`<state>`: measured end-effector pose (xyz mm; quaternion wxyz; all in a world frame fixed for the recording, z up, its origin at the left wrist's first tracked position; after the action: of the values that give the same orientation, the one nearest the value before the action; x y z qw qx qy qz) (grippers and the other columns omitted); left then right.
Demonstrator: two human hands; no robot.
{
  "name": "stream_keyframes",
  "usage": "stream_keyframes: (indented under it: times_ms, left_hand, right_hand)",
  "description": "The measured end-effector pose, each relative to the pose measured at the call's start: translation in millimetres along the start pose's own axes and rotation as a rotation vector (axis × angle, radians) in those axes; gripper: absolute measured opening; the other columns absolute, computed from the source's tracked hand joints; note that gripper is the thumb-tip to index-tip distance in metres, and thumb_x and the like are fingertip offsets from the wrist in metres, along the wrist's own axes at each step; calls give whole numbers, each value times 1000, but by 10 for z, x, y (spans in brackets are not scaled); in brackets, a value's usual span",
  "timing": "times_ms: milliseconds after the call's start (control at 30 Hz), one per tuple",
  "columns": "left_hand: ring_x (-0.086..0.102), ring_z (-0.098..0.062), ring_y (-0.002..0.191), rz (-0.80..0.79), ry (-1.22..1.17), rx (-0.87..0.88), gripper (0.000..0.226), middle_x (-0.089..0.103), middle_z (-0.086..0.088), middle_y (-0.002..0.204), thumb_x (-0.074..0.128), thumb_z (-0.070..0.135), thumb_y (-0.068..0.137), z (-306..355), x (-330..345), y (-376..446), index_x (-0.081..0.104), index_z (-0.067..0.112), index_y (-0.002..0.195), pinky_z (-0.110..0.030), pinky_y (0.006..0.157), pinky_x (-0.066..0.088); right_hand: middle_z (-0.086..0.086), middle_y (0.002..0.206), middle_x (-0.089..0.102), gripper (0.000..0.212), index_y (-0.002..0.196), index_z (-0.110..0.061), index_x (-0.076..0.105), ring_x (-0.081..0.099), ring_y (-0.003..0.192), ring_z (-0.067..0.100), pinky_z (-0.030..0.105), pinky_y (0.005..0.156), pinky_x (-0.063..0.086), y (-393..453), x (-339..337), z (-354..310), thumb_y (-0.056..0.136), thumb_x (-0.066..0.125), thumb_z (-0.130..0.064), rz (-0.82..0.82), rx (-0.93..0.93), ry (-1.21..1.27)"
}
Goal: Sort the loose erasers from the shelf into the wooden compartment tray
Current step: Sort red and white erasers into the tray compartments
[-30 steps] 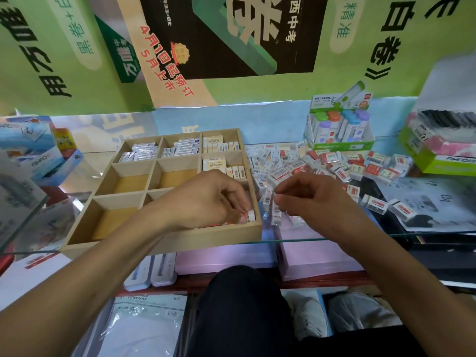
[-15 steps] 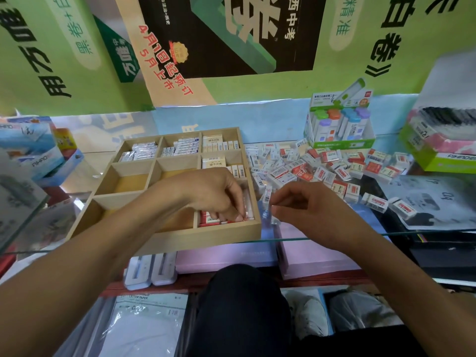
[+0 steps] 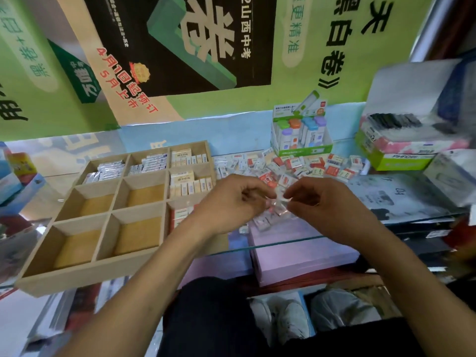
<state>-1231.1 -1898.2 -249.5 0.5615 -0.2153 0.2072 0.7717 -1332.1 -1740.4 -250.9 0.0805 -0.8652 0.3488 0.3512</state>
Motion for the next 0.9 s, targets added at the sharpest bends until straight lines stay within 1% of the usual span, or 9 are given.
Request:
stream_keyframes:
  times_ms: [100,233,300,400,500,633,700,767,900]
  left_hand:
    - [66,-9,77,44,122,24,22,72,5,83,67,6,85,95,186,275,74,26,90,-26,80,54]
    - [60,-5,86,24,314,91,22,67,12,90,63,9,86,257,421,656,74,25,96,-14,77,44]
    - [60,-6,89,6,356,105,20,68,9,96,63,11,86,348,546,840,74,24,98,-13,77,40]
    - [60,-10,94,7,373,94,22,67,5,104,61,10,86,421,756,1123,72,23,100,-21,83,46]
    - [60,-19,104,-20,439,63,26,64,-1,116,62,15,83,440,962,1368,69,22,107,-33,90,50]
    - [56,-30,113,-172,664,129,39,60,-9,127,63,18,85,457,1224,1589,62,21,124,-36,90,49]
    - [56,-30,112,-212,767,197,43,60,-7,127,66,22,85,429,1321,1674,58,25,127,-37,89,49]
    - [57,-28,111,-181,795,216,46,61,-4,125,70,25,83,364,1376,1739,57,27,127,-35,87,49]
    - [60,-25,96,-115,755,252,32,62,0,106,70,27,80,269,1409,1781,59,27,110,-32,74,47]
  right_hand:
    - [-13,82,68,10,92,-27,67,64,80,3,17,66,46,-4,-236,284,86,68,-19,82,74,-79]
    - [-7,80,68,11,92,-21,70,62,75,7,9,58,41,-16,-532,663,85,65,-14,210,151,-160]
    - [-7,81,65,12,93,-20,69,60,75,11,16,59,39,-36,-640,818,85,63,-12,241,183,-233]
    - [-1,94,67,14,99,-17,68,59,82,15,25,66,42,-46,-739,1023,86,63,-14,275,227,-255]
    - [3,108,66,20,107,-16,67,61,91,19,25,69,42,-49,-784,1208,88,62,-17,285,242,-234]
    - [7,122,58,28,120,-16,62,58,107,23,28,80,46,-36,-828,1363,92,57,-17,253,266,-233]
    - [7,125,56,30,124,-17,60,58,107,23,27,81,44,-18,-843,1404,94,55,-17,262,267,-212]
    - [5,129,55,32,127,-18,58,55,113,20,23,85,38,17,-839,1429,95,53,-16,264,252,-215]
    - [6,132,53,34,127,-17,58,53,117,20,21,87,37,184,-857,1425,95,51,-12,275,216,-175]
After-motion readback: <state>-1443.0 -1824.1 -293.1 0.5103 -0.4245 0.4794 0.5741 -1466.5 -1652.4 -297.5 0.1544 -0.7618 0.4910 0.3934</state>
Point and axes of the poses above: each hand's wrist, its own y-axis towards the middle knuckle, its own x-axis out of the palm, z = x × y, the point moved 2 cm from there along y, towards the middle knuckle
